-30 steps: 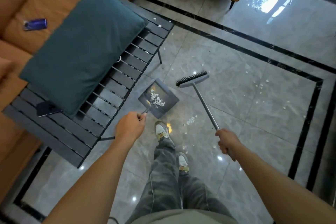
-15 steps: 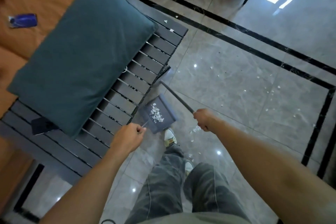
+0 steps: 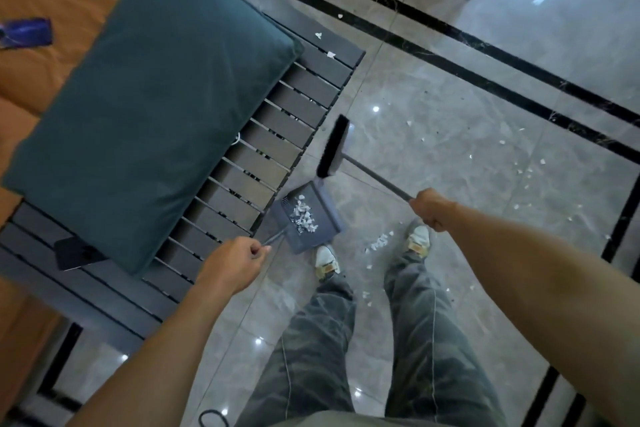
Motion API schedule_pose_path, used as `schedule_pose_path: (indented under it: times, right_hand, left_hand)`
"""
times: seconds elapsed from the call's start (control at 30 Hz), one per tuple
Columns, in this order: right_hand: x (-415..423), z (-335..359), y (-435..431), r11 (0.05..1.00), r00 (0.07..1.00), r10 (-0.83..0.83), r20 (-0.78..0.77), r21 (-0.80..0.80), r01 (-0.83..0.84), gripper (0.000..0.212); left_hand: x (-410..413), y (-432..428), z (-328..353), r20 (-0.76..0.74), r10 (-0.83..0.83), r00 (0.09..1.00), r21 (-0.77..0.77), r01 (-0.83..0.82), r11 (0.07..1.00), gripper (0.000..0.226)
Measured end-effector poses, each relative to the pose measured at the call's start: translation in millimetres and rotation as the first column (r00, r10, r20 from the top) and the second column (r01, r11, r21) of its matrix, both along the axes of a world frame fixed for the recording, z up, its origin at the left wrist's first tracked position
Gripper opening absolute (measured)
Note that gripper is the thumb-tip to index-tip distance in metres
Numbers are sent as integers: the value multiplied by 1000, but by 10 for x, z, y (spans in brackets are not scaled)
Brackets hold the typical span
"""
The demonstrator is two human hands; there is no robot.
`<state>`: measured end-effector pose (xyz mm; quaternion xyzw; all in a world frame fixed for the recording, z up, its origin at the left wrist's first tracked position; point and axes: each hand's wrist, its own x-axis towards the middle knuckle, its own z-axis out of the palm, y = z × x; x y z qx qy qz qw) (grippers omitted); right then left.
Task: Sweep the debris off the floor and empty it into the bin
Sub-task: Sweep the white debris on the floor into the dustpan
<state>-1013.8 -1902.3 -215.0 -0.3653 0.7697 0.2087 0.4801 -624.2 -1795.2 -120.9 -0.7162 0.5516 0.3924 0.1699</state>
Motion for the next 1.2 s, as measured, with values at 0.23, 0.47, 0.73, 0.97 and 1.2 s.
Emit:
schedule_pose_path:
  times: [0.23,0.47,0.73,0.97,1.2]
  right_hand:
    - [-1144,104,124,972,958,-217,-190,48,230,25]
    - [-1977,527,37,999,985,-29,-172,-37,23,29]
    - [-2227,316,-898,990,1000,23,-22,-139,-26,31]
    - [-2765,25,-1451,954,958,-287,6,98,285,29]
    - [-3837,262,-804,850,863,-494,-107,152,505,35]
  left_hand:
    - [-245,-373,79,17,22,1000,5,-22,1000,52]
    - [-976,-808,179,13,137,990,-7,-137,991,54]
    - [-1877,-1455,197,39,156,987,-47,-155,987,53]
    - [-2580,-1919,178,104,228,968,-119,-216,969,50]
    - [-3232,-2479,412,101,202,974,-141,-187,972,43]
